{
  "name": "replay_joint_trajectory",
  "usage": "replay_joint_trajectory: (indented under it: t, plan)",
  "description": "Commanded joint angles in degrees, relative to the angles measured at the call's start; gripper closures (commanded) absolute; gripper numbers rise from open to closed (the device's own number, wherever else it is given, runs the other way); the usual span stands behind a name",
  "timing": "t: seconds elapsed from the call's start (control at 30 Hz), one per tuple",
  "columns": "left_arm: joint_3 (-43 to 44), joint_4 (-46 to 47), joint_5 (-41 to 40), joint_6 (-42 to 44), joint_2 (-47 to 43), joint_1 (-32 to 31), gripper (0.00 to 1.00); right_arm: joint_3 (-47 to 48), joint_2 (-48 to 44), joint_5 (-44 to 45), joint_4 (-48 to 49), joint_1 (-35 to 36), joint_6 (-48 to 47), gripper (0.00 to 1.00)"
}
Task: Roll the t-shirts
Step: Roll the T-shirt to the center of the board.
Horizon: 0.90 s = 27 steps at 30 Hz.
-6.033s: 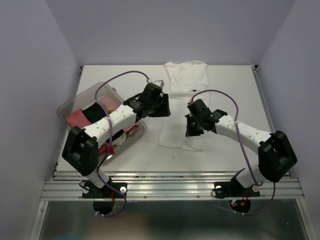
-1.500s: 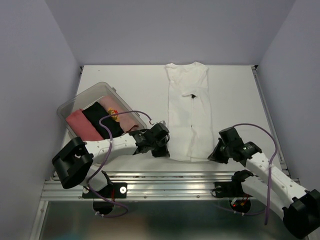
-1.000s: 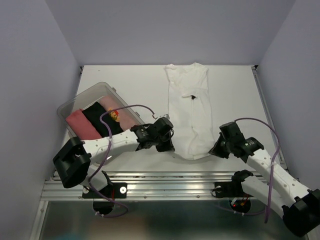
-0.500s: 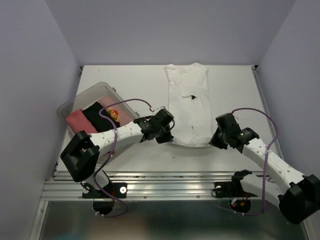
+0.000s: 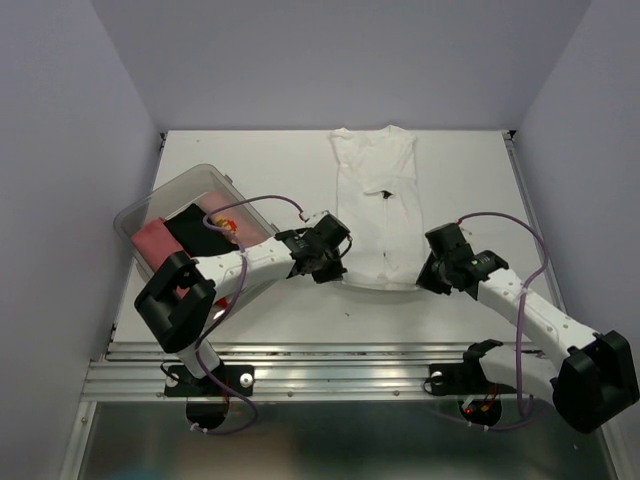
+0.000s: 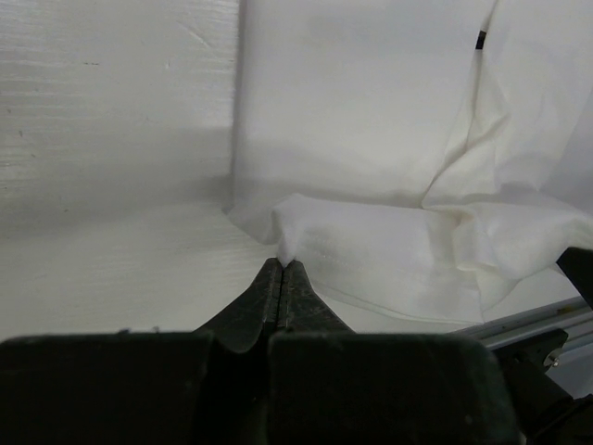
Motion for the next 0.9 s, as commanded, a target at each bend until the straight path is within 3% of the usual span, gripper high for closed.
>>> replay_joint_trajectory:
  t: [0.0, 0.3, 0.33, 0.4, 0.43, 0.47, 0.5, 0.53, 0.63, 0.73, 0.77, 0.87]
  plan:
    - [1.50, -0.03, 0.93, 2.52, -1.69, 0.12, 1.00, 0.77, -2.05, -0.14, 1.81, 0.08, -0.41, 0.99]
    - [-3.15, -1.69, 11.83, 4.29, -5.56, -4.09, 1.00, -6.43, -8.73, -9.65, -3.02, 0.08, 1.17, 0.99]
    - [-3.68, -1.78, 12.27, 3.94, -5.56, -4.62, 1.00, -6.79, -10.04, -11.48, -3.72, 0.08, 1.52, 0.95]
    - [-5.61, -1.52, 13.59, 3.67, -5.39, -5.77, 1.00, -7.40, -11.11, -12.11, -5.39, 0.08, 2.04, 0.72]
    - [-6.06, -1.43, 14.12, 3.58, -5.30, -5.95, 0.96, -7.49, -11.81, -12.54, -5.92, 0.08, 2.48, 0.38]
    - [-6.50, -1.34, 14.65, 3.58, -5.21, -6.04, 0.88, -7.23, -11.90, -12.64, -6.54, 0.08, 2.66, 0.27]
    - [-6.94, -1.43, 15.35, 3.84, -5.47, -6.30, 0.58, -6.79, -11.81, -12.38, -7.76, 0.08, 2.75, 0.20]
    - [-7.03, -1.69, 15.44, 3.93, -5.82, -6.30, 0.44, -6.09, -11.73, -11.42, -8.47, 0.08, 2.75, 0.14]
    - [-6.24, -4.23, 14.66, 4.99, -8.11, -6.48, 0.13, -0.66, -11.11, -7.39, -10.49, 0.08, 2.14, 0.13]
    - [-2.73, -8.72, 10.80, 6.57, -10.22, -6.39, 0.12, 1.73, -9.89, -4.48, -9.54, 0.08, 0.74, 0.17]
    - [-1.68, -9.25, 8.61, 7.01, -10.74, -6.30, 0.14, 2.61, -9.18, -4.11, -8.92, 0.08, 0.29, 0.23]
    - [1.31, -8.38, 6.22, 8.24, -10.40, -6.21, 0.45, 2.44, -5.50, -5.86, -4.54, 0.08, -0.85, 0.60]
